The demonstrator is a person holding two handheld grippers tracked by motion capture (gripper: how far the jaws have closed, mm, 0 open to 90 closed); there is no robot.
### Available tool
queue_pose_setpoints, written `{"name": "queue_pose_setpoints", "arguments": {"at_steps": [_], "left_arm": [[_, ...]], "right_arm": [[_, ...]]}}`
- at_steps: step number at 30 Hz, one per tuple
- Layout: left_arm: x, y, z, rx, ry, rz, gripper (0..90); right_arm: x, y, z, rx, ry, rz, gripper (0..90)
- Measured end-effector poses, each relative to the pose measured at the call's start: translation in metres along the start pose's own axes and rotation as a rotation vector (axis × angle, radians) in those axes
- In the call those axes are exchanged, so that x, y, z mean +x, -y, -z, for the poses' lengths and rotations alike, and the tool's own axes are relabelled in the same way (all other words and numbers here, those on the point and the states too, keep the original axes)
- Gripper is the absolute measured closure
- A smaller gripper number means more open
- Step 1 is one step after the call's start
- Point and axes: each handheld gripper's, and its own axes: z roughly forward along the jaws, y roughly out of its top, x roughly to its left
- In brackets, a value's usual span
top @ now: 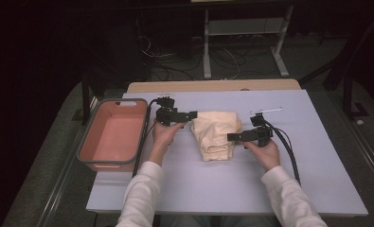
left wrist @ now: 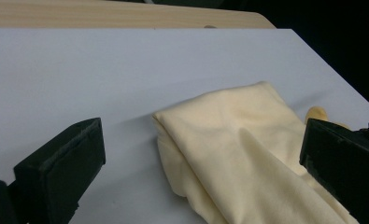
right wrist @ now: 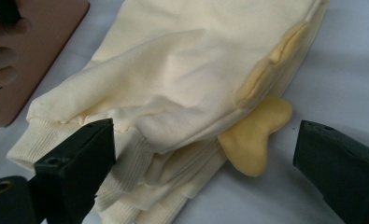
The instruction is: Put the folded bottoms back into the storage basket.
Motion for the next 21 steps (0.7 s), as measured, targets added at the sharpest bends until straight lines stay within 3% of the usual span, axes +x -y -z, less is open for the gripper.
{"name": "queue_pose_setpoints", "arguments": {"at_steps": [5,10,21], "left_arm": [[0.001,0.006,-0.013,0.035,0.011,0.005,0.0],[0.002,0.01,-0.022,0.047,0.019,0.013,0.2],[0.008,0.02,-0.04,0.094,0.055,0.063,11.0]], "right_arm": [[0.0,0.003,-0.005,0.021,-0.003,-0.04,7.7],[0.002,0.004,-0.006,0.026,0.0,-0.046,8.8],[0.004,0.007,-0.011,0.06,-0.005,-0.09,11.5]]}}
